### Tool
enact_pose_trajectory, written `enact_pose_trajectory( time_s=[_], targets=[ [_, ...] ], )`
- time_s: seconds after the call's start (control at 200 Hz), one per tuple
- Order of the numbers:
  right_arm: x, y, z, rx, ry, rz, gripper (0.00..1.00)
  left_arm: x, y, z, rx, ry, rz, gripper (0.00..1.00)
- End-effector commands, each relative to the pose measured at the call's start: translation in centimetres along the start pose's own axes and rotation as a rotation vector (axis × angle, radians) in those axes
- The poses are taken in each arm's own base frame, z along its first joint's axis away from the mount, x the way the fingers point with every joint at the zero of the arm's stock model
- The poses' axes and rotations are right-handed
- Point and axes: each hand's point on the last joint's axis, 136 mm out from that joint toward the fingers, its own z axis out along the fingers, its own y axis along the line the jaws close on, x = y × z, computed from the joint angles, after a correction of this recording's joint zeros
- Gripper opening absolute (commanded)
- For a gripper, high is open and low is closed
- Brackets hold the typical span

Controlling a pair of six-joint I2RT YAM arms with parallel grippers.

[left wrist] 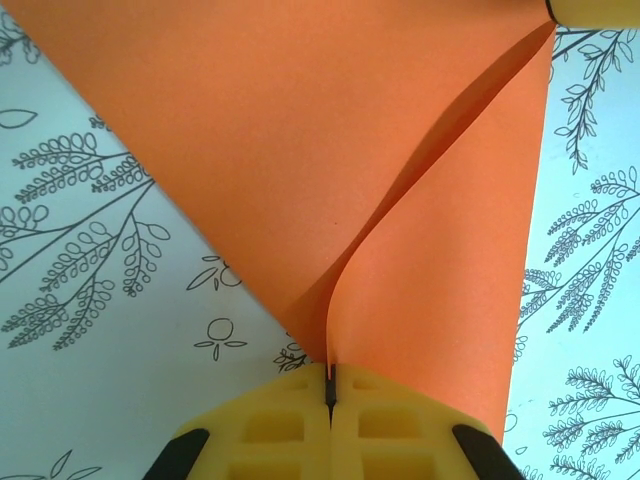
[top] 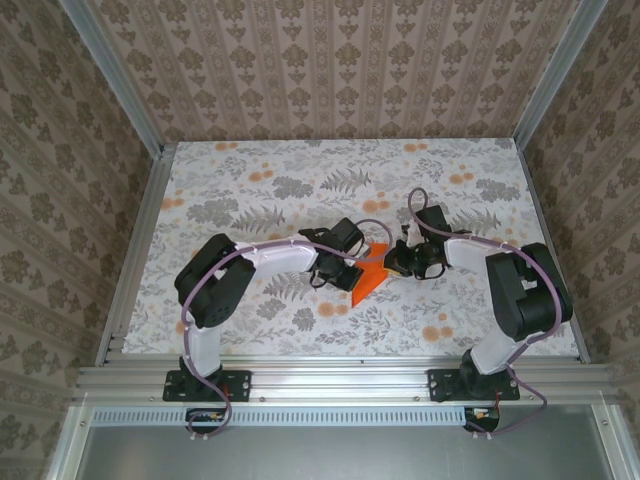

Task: Fold a paper plane with a square sheet of paper (pick it up from the middle)
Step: Third fold the triangle at the center of the table.

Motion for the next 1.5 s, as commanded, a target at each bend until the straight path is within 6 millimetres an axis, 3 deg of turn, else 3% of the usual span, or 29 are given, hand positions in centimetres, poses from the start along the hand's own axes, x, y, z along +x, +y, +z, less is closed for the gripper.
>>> enact_pose_trajectory(
  time_s=[0.0,0.12,0.21,0.395,0.535,0.685,0.94,1.295,1.41,1.495],
  targets=[
    [0.4,-1.2,0.8,0.023,0.027,0.037,0.11,-0.1,-0.6,0.1,0.010,0.016,0.027,0.01],
    [1.4,-3.2,1.9,0.074,0.060,0.064,0.11,-0.1,-0.6,0.1,0.008,0.018,0.027,0.01],
    [1.3,-2.9,1.6,0.069,0.053,0.054,0.11,-0.2,-0.6,0.0,0.007,0.014,0.025,0.01],
    [0.1,-0.1,-1.9,0.040,-0.037,-0.021,0.12,-0.1,-0.4,-0.2,-0.003,0.011,0.018,0.00],
    [0.8,2.6,-3.4,-0.080,-0.070,-0.031,0.13,-0.2,-0.1,-0.3,-0.019,0.004,0.014,0.00],
    [3.3,4.7,-1.6,-0.177,-0.027,-0.010,0.13,-0.2,0.0,-0.4,-0.020,0.000,0.011,0.00],
    [4.9,5.2,1.6,-0.184,0.000,0.018,0.12,-0.2,0.0,-0.3,-0.010,-0.001,0.009,0.01],
    [6.1,1.3,4.7,-0.077,0.043,0.042,0.12,-0.1,0.6,-0.3,-0.029,-0.004,-0.001,0.01],
    [6.3,1.0,4.7,-0.064,0.053,0.032,0.12,-0.1,0.9,-0.4,-0.040,-0.001,-0.002,0.01],
    [6.1,1.9,4.0,-0.087,0.045,0.015,0.13,-0.2,1.0,-0.4,-0.040,-0.003,0.001,0.01]
  ],
)
